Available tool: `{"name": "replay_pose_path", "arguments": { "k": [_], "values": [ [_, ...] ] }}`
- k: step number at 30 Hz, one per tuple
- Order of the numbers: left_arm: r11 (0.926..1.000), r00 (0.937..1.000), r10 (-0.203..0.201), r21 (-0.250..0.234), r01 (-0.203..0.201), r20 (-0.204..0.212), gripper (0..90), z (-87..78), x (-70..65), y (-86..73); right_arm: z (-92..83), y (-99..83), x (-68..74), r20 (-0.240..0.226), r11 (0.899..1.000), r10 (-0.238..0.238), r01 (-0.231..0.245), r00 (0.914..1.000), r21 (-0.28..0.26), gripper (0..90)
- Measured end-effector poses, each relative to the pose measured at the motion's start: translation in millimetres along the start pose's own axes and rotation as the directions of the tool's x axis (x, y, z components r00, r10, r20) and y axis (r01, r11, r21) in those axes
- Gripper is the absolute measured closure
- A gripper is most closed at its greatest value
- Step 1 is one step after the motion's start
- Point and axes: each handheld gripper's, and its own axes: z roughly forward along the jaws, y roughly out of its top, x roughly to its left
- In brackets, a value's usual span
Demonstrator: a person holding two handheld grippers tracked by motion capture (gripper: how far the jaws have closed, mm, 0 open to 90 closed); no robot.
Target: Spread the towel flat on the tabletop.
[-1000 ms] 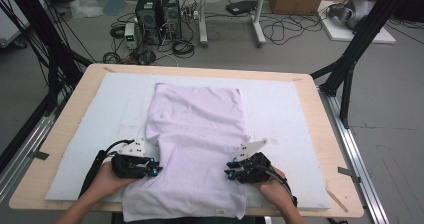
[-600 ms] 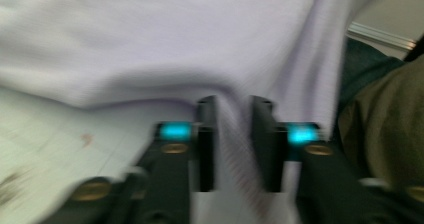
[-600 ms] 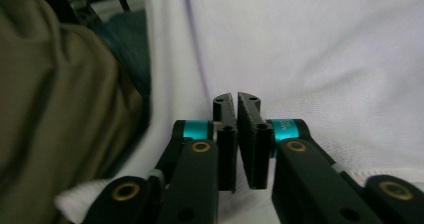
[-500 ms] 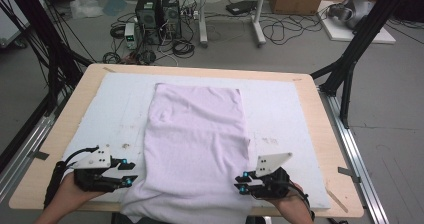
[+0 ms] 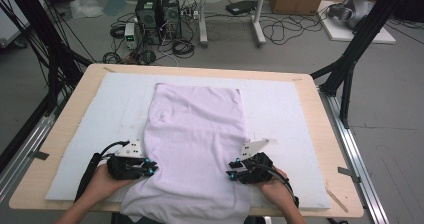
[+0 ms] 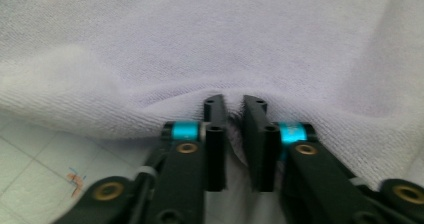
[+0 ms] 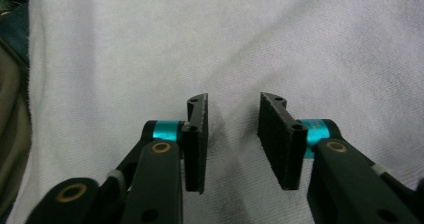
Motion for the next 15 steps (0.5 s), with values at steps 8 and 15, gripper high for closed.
{"name": "replay_pose_path", "arguments": {
  "k": [8,15],
  "values": [
    [0.9992,0.9987,0.005,-0.041,-0.007,-0.05,83.9,-50.7,1.2,-11.9,-1.7,-3.0,0.2,0.012,1.0,0.012,-0.012,0.9999,-0.012,73.8],
    [0.9985,0.9984,-0.02,-0.052,0.017,-0.053,61.5,-63.2,4.1,-20.8,-3.2,-2.9,1.4,0.016,1.0,0.011,-0.011,0.9998,-0.001,76.6]
  ]
}}
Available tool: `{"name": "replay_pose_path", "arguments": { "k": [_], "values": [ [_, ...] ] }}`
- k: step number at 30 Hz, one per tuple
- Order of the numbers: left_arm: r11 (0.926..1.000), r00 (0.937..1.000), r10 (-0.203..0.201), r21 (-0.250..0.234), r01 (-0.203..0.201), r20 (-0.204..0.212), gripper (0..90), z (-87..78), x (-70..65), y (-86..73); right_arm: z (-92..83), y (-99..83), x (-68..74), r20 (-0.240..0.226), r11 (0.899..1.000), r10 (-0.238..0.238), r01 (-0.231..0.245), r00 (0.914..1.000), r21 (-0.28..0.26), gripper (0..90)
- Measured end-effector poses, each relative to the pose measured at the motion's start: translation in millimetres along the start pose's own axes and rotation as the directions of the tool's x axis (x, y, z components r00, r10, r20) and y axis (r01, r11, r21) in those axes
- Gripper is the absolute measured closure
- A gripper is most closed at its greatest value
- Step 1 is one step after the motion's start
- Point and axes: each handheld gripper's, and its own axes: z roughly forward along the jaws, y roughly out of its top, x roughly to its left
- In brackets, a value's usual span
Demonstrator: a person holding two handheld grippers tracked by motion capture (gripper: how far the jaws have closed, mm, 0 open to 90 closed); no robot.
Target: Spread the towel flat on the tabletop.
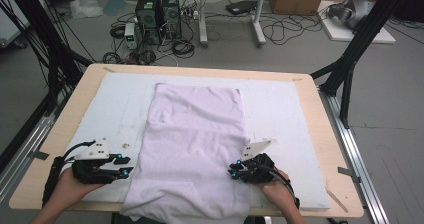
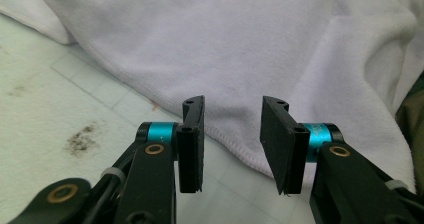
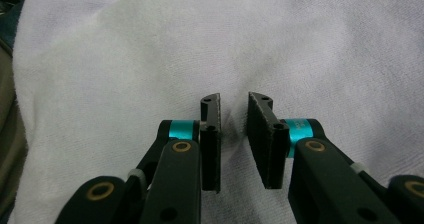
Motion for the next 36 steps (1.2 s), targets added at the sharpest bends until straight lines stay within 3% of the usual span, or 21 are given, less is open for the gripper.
{"name": "replay_pose_path", "arguments": {
  "k": [5,6,7,8,10,12,13,15,16,17,18,21,23,24,25,27,29,31,32,34,36],
  "values": [
    [0.9965,0.9988,0.018,0.081,-0.022,0.045,61.5,40.1,-5.6,0.1,-0.1,-0.4,-2.0,-0.012,1.0,0.007,-0.007,0.9999,-0.002,82.2],
    [0.9973,0.9985,0.042,0.059,-0.044,0.035,66.6,43.0,-7.5,-0.5,-0.1,-0.4,-2.0,-0.017,1.0,0.006,-0.006,0.9998,-0.002,85.1],
    [0.9975,0.9975,0.037,0.058,-0.041,0.059,77.1,43.5,-6.9,0.2,-0.2,-0.6,-1.7,-0.026,1.0,0.006,-0.006,0.9996,0.002,86.4],
    [0.9966,0.997,0.043,0.067,-0.047,0.064,83.4,42.8,-6.9,1.0,-0.5,-0.7,-1.7,-0.03,1.0,0.002,-0.002,0.9995,0.001,86.8],
    [0.9946,0.994,0.061,0.078,-0.068,0.091,86.2,37.9,-9.9,0.5,-1.5,-1.4,-1.3,-0.055,1.0,0.002,-0.001,0.9985,0.005,87.4],
    [0.9952,0.9903,0.072,0.058,-0.08,0.119,86.4,24.5,-14.9,-1.6,-5.5,-2.1,3.2,-0.109,1.0,0.004,-0.006,0.994,-0.014,87.4],
    [0.9962,0.9886,0.074,0.035,-0.08,0.131,86.0,17.2,-17.2,-2.8,-10.1,-2.1,7.9,-0.143,0.999,-0.018,0.011,0.9895,-0.045,87.2],
    [0.9971,0.9903,0.076,0.003,-0.077,0.117,80.3,5.8,-19.3,-3.2,-22.9,-0.4,16.7,-0.147,0.994,-0.046,0.031,0.988,-0.105,84.7],
    [0.9977,0.9935,0.068,-0.002,-0.068,0.092,71.6,3.9,-18.5,-1.3,-28.0,1.2,17.5,-0.136,0.992,-0.048,0.031,0.9896,-0.124,80.6],
    [0.9982,0.9951,0.06,-0.007,-0.06,0.078,64.5,5.0,-16.5,1.4,-30.2,3.5,16.1,-0.118,0.992,-0.047,0.032,0.9919,-0.122,75.5],
    [0.998,0.9949,0.064,-0.004,-0.063,0.079,63.3,7.6,-13.5,4.7,-29.6,5.8,13.2,-0.091,0.994,-0.044,0.034,0.9949,-0.102,73.7],
    [0.9988,0.9958,0.046,0.012,-0.047,0.079,54.6,28.0,-8.5,13.6,-16.5,8.7,4.0,-0.079,0.997,-0.026,0.02,0.9965,-0.071,67.6],
    [0.9968,0.9949,0.053,0.055,-0.058,0.086,55.6,44.1,-6.9,14.4,-4.7,9.0,2.9,-0.072,0.999,-0.027,0.025,0.997,-0.023,66.3],
    [0.9946,0.9935,0.057,0.08,-0.065,0.099,60.7,51.2,-6.5,12.8,0.5,8.9,3.1,-0.07,0.999,-0.033,0.034,0.997,0.005,67.1],
    [0.9941,0.9923,0.074,0.071,-0.082,0.099,71.2,54.6,-7.8,10.4,5.2,8.5,3.9,-0.053,0.998,-0.045,0.046,0.9976,0.032,68.9],
    [0.9939,0.9916,0.076,0.072,-0.084,0.104,86.0,51.0,-7.6,8.6,6.0,7.3,4.4,-0.039,0.999,-0.049,0.05,0.998,0.015,77.0],
    [0.9915,0.9883,0.091,0.081,-0.102,0.122,87.5,43.1,-8.9,4.7,4.7,5.4,4.5,-0.075,0.999,-0.035,0.036,0.9965,0.014,87.0],
    [0.9928,0.9855,0.097,0.056,-0.106,0.139,87.7,28.2,-13.6,-1.9,0.7,4.0,7.9,-0.142,0.999,-0.041,0.044,0.989,0.019,87.4],
    [0.994,0.9849,0.096,0.037,-0.103,0.144,87.6,19.7,-16.1,-4.9,-5.8,2.9,13.1,-0.173,0.999,-0.053,0.052,0.9836,-0.012,87.1],
    [0.9955,0.9862,0.093,0.009,-0.095,0.137,85.1,7.3,-17.8,-8.1,-22.2,1.4,21.4,-0.174,0.993,-0.065,0.047,0.9826,-0.106,84.1],
    [0.9976,0.9937,0.066,0.016,-0.067,0.091,67.1,5.8,-14.1,-6.6,-32.3,2.2,18.7,-0.11,0.993,-0.053,0.041,0.9925,-0.109,76.9]
  ]
}}
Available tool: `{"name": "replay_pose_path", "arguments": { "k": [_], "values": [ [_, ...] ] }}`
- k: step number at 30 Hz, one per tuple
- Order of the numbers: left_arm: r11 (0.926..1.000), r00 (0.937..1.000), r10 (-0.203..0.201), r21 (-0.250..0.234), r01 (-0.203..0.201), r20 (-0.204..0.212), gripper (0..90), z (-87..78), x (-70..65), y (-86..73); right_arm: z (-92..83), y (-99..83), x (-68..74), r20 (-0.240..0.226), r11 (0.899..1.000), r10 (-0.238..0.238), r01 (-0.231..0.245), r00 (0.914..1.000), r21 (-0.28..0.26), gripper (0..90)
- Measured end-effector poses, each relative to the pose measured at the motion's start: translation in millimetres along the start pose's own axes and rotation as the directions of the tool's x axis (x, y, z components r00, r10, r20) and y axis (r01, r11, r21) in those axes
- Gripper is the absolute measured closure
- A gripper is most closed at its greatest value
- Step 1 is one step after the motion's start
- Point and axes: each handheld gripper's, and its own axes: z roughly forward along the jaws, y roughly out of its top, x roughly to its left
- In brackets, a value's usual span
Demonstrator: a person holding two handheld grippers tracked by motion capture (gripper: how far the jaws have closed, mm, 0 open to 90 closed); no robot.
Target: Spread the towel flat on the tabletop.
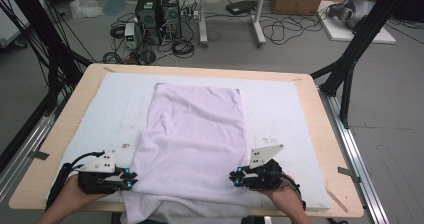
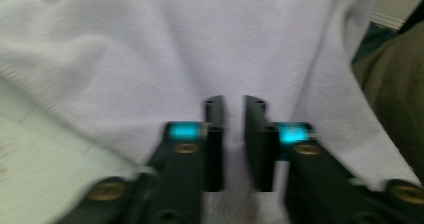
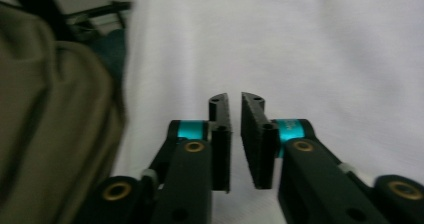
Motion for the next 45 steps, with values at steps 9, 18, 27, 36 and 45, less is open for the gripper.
{"name": "replay_pose_path", "arguments": {
  "k": [9,18,27,36,45],
  "values": [
    [0.9987,0.9978,-0.024,0.044,0.027,-0.062,61.7,33.3,13.8,4.3,19.2,-12.5,-27.7,0.108,0.991,0.056,-0.069,0.9926,0.114,64.7],
    [0.9997,0.9993,-0.016,0.017,0.017,-0.034,83.4,14.6,9.3,0.8,2.1,-12.6,-16.6,0.128,0.992,0.024,-0.039,0.9915,0.116,85.5],
    [0.9987,0.9953,-0.028,0.041,0.032,-0.093,63.9,24.1,10.5,-4.5,-0.8,-23.2,-0.3,0.091,0.996,0.047,-0.054,0.9947,0.077,66.3],
    [0.9992,0.9987,-0.031,0.025,0.032,-0.041,76.4,5.5,5.8,-8.5,-5.3,-28.2,3.1,0.071,0.986,0.015,-0.026,0.9974,0.163,87.7],
    [0.9932,0.9759,-0.114,-0.002,0.116,-0.186,57.1,24.2,39.9,17.0,-5.6,-12.9,-39.6,0.18,0.991,0.122,-0.131,0.9761,0.04,64.4]
  ]
}}
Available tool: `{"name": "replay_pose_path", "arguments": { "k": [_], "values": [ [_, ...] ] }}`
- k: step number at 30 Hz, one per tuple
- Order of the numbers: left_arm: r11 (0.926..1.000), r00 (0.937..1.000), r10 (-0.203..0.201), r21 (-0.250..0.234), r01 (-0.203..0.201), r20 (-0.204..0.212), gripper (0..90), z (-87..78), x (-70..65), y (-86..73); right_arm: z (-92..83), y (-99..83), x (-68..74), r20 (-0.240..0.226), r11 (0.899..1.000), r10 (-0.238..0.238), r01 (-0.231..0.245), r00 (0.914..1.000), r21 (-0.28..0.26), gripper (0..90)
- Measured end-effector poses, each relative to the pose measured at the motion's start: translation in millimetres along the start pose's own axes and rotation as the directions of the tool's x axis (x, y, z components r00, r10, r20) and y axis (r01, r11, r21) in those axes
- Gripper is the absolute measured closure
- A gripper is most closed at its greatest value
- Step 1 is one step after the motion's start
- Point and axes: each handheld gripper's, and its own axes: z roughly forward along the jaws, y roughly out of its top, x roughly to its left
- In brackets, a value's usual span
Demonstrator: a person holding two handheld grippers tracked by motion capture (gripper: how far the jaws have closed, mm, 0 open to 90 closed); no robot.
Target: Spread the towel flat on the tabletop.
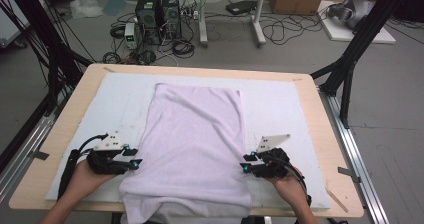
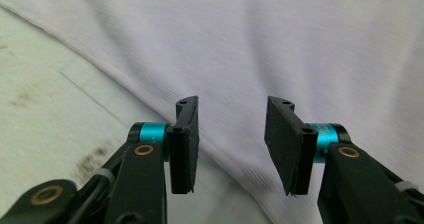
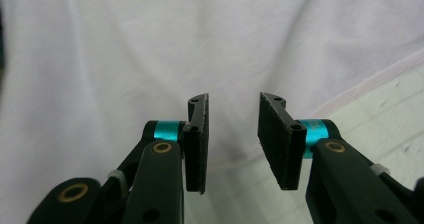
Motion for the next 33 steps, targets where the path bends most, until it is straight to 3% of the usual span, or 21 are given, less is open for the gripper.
{"name": "replay_pose_path", "arguments": {
  "k": [2,6,7,9,11,14,17,18,19,22,23,24,25,26,27,28,31,33],
  "values": [
    [0.9992,0.9994,-0.023,0.032,0.023,-0.025,58.9,11.9,6.1,3.0,8.4,4.5,-10.7,0.036,1.0,0.023,-0.023,0.9991,0.011,63.5],
    [0.9992,0.9999,-0.006,0.04,0.007,-0.01,84.4,23.3,9.6,3.1,22.7,9.9,-23.5,0.07,0.999,0.031,-0.034,0.9971,0.04,67.6],
    [0.9988,1.0,-0.003,0.049,0.004,-0.008,86.6,23.0,10.9,4.2,26.8,9.8,-25.4,0.068,0.998,0.018,-0.023,0.9975,0.066,71.5],
    [0.9986,0.9969,0.009,0.052,-0.005,-0.078,87.4,21.6,12.9,4.8,26.2,10.5,-29.1,0.086,0.998,0.012,-0.018,0.9962,0.062,82.9],
    [0.9988,0.9957,-0.033,0.032,0.036,-0.087,87.2,20.3,20.0,4.4,25.1,11.1,-34.0,0.109,0.997,0.028,-0.035,0.9936,0.062,83.1],
    [0.9995,0.9973,-0.03,0.004,0.03,-0.067,77.5,14.7,16.5,7.0,21.6,12.1,-30.6,0.13,0.998,0.021,-0.029,0.9913,0.059,79.7],
    [0.9995,1.0,-0.008,-0.032,0.007,-0.006,55.5,5.6,5.2,8.4,10.8,11.9,-18.0,0.08,1.0,-0.006,0.005,0.9968,0.014,70.5],
    [0.9992,0.9993,0.005,-0.04,-0.003,0.037,51.0,3.4,1.3,7.5,7.4,11.2,-12.3,0.06,1.0,-0.024,0.024,0.9979,-0.005,66.4],
    [0.9993,0.9972,0.017,-0.034,-0.014,0.073,48.7,2.6,-2.3,6.1,5.1,10.1,-6.8,0.024,0.999,-0.037,0.037,0.999,-0.025,62.1],
    [0.998,0.9953,0.05,0.036,-0.053,0.083,47.6,9.5,-8.3,-0.9,7.9,6.3,6.2,-0.029,0.996,-0.088,0.087,0.9957,-0.017,53.4],
    [0.9962,0.9956,0.059,0.06,-0.063,0.074,51.9,14.3,-9.3,-4.0,11.6,5.1,7.7,-0.037,0.995,-0.098,0.098,0.9945,0.011,52.9],
    [0.9962,0.9945,0.077,0.035,-0.079,0.072,59.8,14.5,-8.7,-5.8,16.3,4.2,7.9,-0.026,0.994,-0.101,0.102,0.9945,0.036,53.1],
    [0.9968,0.9946,0.071,0.03,-0.074,0.076,74.8,15.1,-7.1,-5.5,21.2,3.9,6.2,-0.028,0.994,-0.097,0.098,0.9949,0.053,58.3],
    [0.9969,0.9951,0.066,0.037,-0.069,0.074,84.1,16.1,-6.0,-3.6,25.6,4.3,3.8,-0.041,0.993,-0.089,0.091,0.9952,0.068,65.3],
    [0.9967,0.9959,0.068,0.041,-0.071,0.059,86.8,17.4,-5.3,-1.1,27.0,5.7,1.4,-0.063,0.995,-0.083,0.086,0.9946,0.058,80.8],
    [0.9959,0.9967,0.076,0.047,-0.078,0.029,87.4,18.3,-4.0,2.1,27.3,8.9,-1.3,-0.077,0.994,-0.083,0.087,0.9936,0.06,85.0],
    [0.9988,0.9973,0.048,0.007,-0.047,-0.056,87.7,20.9,5.5,13.5,24.1,23.9,-7.4,0.05,0.993,-0.097,0.094,0.994,0.067,85.9],
    [0.9992,0.9923,0.034,-0.019,-0.037,-0.119,87.8,25.6,12.3,21.8,21.4,33.2,-15.9,0.125,0.995,-0.094,0.087,0.9877,0.057,85.9]
  ]
}}
